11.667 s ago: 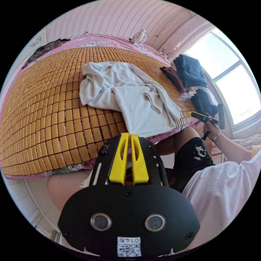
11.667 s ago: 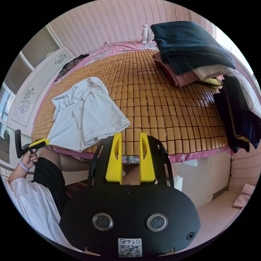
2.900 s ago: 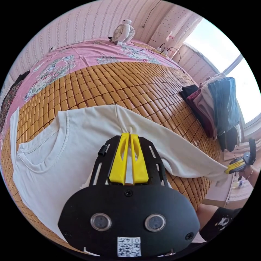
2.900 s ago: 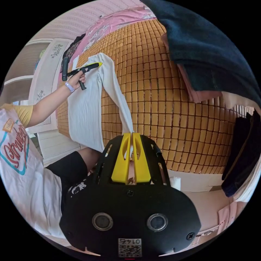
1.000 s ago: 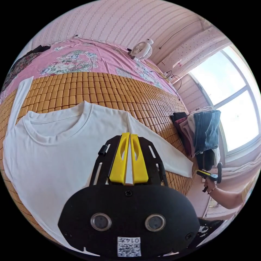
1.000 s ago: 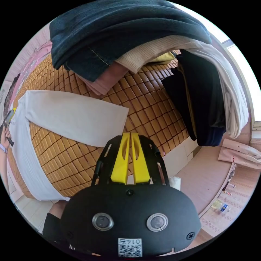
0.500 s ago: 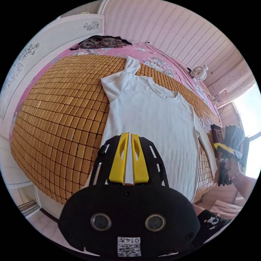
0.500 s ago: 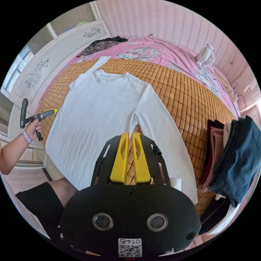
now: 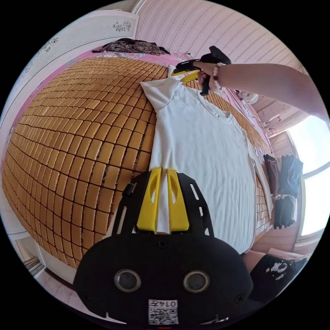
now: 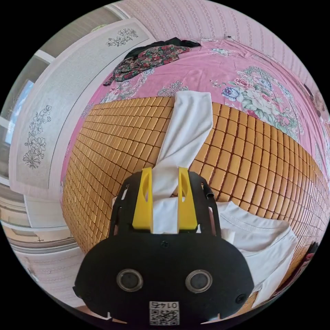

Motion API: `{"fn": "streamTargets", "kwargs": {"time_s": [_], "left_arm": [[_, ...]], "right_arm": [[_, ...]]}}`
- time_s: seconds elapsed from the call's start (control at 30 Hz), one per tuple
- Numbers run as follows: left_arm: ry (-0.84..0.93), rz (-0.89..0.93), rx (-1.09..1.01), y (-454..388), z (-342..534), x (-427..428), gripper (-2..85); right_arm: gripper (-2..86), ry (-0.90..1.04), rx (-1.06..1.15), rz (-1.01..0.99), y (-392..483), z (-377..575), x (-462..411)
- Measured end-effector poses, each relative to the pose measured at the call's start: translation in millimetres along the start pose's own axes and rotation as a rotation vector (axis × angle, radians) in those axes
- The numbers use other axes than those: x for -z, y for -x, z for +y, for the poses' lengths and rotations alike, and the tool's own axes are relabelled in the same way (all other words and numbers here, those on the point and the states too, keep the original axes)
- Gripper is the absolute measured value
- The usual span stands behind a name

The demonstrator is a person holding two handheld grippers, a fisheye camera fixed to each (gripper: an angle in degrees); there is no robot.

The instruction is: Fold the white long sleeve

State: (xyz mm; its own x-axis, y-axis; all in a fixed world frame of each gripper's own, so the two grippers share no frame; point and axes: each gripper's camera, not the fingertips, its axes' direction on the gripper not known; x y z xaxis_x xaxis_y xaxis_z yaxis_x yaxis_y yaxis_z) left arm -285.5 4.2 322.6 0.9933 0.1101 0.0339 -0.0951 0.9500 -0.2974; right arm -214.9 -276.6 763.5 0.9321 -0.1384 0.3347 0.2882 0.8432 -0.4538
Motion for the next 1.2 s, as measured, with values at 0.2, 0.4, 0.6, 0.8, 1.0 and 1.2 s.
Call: {"fn": "streamTargets", "kwargs": {"time_s": [0.2,0.4,0.6,0.8,1.0,1.2], "left_arm": [[0.014,0.055,-0.020,33,18,1,3.9],[0.018,0.079,-0.031,57,37,6,4.4],[-0.046,0.084,-0.064,74,64,36,4.8],[-0.111,-0.090,0.071,133,95,78,5.2],[-0.171,-0.389,0.318,232,105,113,5.7],[-0.138,-0.460,0.502,310,103,110,7.0]], "right_arm": [[2.7,0.021,0.348,0.006,59,-16,-17],[3.4,-0.003,1.103,-0.543,172,18,43],[8.4,-0.023,1.072,-0.336,173,22,34],[8.8,0.094,0.885,-0.100,146,35,-17],[8.7,0.147,0.765,0.055,161,37,-76],[6.8,0.147,0.669,0.185,191,24,-129]]}}
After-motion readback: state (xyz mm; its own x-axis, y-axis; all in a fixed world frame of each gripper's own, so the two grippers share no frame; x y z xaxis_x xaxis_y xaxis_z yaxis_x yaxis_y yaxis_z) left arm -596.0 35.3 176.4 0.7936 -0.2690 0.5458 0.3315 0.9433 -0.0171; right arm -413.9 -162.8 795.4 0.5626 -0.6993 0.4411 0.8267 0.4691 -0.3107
